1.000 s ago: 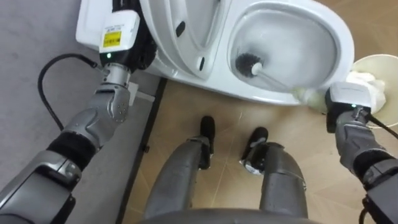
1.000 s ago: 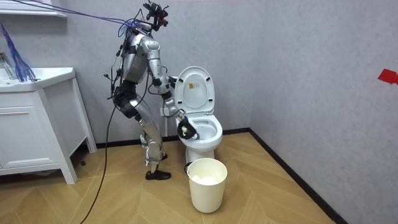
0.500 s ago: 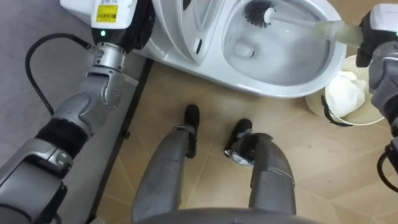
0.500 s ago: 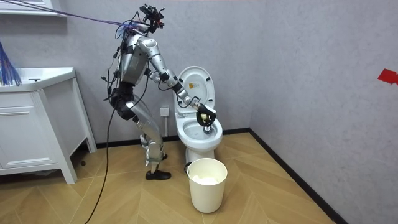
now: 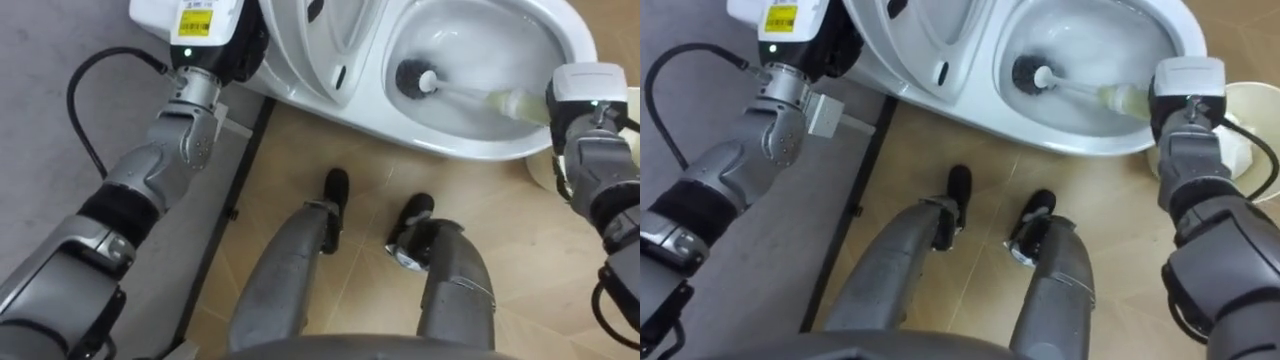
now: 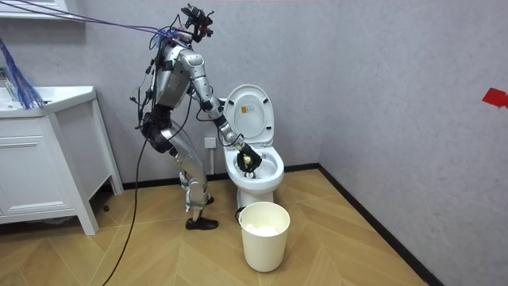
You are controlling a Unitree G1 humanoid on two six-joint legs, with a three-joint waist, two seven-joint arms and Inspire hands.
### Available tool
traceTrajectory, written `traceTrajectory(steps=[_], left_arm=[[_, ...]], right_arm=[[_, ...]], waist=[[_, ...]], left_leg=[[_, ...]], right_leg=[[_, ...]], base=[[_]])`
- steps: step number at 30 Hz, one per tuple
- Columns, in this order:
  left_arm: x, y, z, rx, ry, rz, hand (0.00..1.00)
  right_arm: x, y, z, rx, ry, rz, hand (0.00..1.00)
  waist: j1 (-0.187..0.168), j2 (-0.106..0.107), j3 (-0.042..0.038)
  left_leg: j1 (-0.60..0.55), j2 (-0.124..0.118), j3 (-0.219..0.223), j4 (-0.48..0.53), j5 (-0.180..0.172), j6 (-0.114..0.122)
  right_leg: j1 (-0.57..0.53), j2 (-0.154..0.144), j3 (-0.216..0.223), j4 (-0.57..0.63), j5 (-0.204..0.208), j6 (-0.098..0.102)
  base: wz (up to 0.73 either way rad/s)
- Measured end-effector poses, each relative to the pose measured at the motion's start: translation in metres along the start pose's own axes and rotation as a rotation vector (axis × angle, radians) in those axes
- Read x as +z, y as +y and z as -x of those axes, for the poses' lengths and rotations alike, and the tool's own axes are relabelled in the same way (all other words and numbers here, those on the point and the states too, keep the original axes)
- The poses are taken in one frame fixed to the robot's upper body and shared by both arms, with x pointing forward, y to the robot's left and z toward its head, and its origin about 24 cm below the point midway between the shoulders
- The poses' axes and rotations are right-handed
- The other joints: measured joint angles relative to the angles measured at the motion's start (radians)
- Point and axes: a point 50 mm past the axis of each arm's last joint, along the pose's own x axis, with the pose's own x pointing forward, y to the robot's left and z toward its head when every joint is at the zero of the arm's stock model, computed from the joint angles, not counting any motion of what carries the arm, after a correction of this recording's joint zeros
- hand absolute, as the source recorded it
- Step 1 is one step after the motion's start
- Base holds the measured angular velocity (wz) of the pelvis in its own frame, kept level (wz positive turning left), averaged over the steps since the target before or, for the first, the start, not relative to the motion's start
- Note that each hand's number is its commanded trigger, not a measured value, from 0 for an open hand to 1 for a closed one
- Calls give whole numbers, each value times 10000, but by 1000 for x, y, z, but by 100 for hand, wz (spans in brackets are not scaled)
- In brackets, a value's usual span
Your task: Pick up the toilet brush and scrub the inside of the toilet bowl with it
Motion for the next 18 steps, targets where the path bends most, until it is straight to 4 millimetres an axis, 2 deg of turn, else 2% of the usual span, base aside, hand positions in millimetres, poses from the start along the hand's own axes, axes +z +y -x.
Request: traceTrajectory(steps=[4, 8, 11, 13, 18], left_arm=[[-3, -3, 4, -155, 204, 201, 0], [-7, -6, 10, -231, 356, 429, 0], [-10, -10, 16, -378, 553, 660, 0], [-13, -13, 20, -606, 723, 800, 0], [-22, -23, 33, -1195, 1183, 974, 0]], right_arm=[[8, 8, 4, 200, -192, -58, 100], [17, 21, 13, 489, -508, -271, 100], [23, 25, 17, 706, -774, -385, 100], [26, 30, 20, 871, -955, -450, 100], [37, 49, 31, 1492, -1194, -608, 100]], waist=[[-100, 82, -42], [-255, 127, -71], [-427, 141, -75], [-624, 145, -80], [-760, 45, -140]], left_leg=[[204, 77, -6, -174, 3, -34], [456, 158, -54, -317, 22, -86], [687, 186, -116, -434, 16, -125], [973, 177, -164, -552, 13, -121], [1716, 269, 9, -983, 11, -112]], right_leg=[[264, 54, -133, -196, -7, -36], [601, 234, -174, -569, 43, 13], [929, 300, -244, -798, 93, 22], [1259, 341, -285, -988, 97, 96], [1932, 600, -16, -1574, 284, 223]], base=[[4], [0], [2], [5], [-10]])
